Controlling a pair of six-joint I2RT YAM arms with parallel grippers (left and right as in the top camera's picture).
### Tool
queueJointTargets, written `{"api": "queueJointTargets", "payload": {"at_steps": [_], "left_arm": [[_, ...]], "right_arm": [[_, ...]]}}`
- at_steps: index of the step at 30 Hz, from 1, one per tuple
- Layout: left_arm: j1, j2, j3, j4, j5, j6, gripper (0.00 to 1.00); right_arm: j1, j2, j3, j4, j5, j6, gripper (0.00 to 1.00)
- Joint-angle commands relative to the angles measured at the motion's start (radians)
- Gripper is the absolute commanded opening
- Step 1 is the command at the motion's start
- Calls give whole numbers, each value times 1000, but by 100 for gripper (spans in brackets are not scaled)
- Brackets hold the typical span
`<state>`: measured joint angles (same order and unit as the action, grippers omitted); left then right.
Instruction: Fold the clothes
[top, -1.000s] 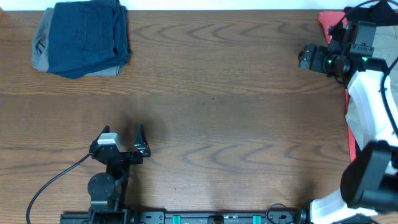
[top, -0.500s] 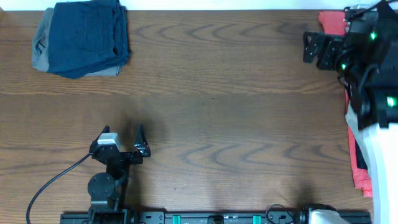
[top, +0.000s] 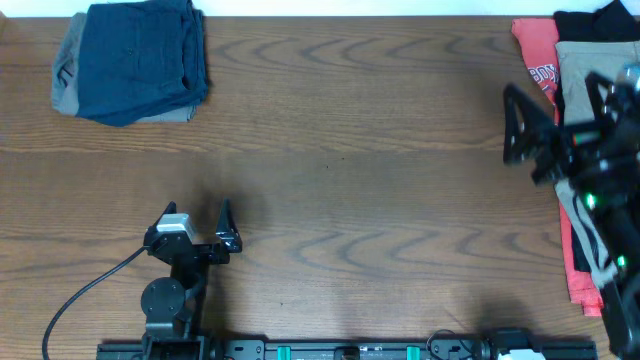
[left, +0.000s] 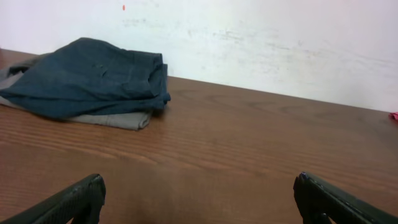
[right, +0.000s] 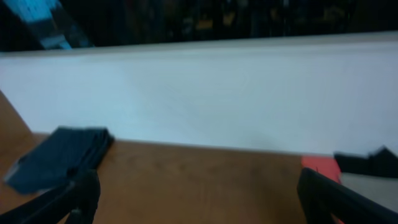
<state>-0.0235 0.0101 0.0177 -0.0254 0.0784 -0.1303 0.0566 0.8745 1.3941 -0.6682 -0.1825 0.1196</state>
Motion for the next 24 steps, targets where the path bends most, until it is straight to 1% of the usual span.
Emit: {"api": "queueJointTargets", "payload": {"at_steps": [1,4,7,9,18,24], "left_arm": [[0,-6,-14,-38,6,6,98],[0,-6,-14,-37,6,6,98],[0,-6,-14,-38,6,6,98],[0,-6,-14,-37,6,6,98],[0,-6,-14,-37,6,6,98],[0,-6,-14,-37,6,6,98]], "right_arm": [[-7,-33,4,-56,26,-32,99],[-6,-61,-33,-88,25,-39,99],[-3,-107,-121,-66,18,-39,99],[-3,-150,-207,-20,18,-40,99],[-3,-436,-763,348,-28,-39,99],[-3,-606,-1070,600,-47,-39,99]]}}
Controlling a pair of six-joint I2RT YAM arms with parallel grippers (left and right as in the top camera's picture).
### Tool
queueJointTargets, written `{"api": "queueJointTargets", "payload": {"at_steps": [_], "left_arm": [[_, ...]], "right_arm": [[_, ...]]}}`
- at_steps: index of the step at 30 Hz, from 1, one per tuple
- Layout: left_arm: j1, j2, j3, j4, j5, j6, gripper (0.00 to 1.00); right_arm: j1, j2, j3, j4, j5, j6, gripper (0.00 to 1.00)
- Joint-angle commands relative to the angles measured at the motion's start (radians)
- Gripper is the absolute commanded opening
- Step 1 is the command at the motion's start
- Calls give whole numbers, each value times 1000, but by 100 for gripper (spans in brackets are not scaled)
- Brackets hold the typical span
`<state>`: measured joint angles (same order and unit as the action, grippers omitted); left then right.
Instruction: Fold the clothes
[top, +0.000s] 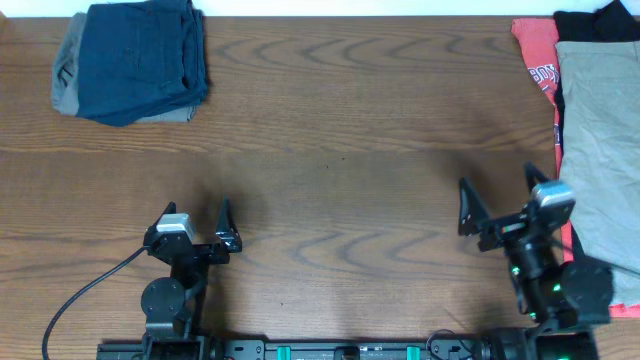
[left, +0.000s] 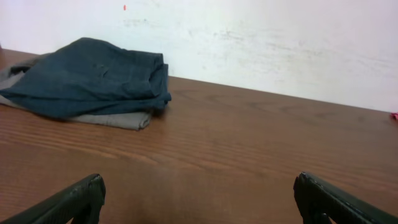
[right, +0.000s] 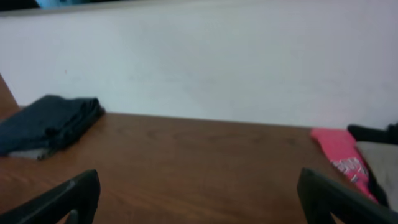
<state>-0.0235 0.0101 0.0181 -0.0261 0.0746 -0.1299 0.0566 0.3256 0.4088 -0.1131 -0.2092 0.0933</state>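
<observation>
A folded stack with a dark blue garment (top: 135, 58) (left: 93, 76) (right: 50, 121) on top of a grey one lies at the table's far left corner. At the right edge lies an unfolded pile: a grey garment (top: 600, 140) over a red shirt (top: 537, 60) (right: 342, 152) and a black piece (top: 598, 22). My left gripper (top: 195, 222) (left: 199, 202) rests open near the front left, holding nothing. My right gripper (top: 497, 200) (right: 199, 196) stands open near the front right, just left of the pile, holding nothing.
The wooden table (top: 340, 150) stretches between the two clothing heaps. A white wall (left: 261, 43) stands beyond its far edge. A black cable (top: 85, 285) runs from the left arm's base toward the front edge.
My right arm has come down from over the clothes pile at the right edge to its spot near the front right. The grey garment is now uncovered. My left arm stayed put.
</observation>
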Motion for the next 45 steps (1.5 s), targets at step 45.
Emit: {"api": "queueJointTargets", "payload": {"at_steps": [45], "left_arm": [[0,-6,-14,-37,10,6,98]], "right_arm": [[3,-320,-403,41,180,82,99]]}}
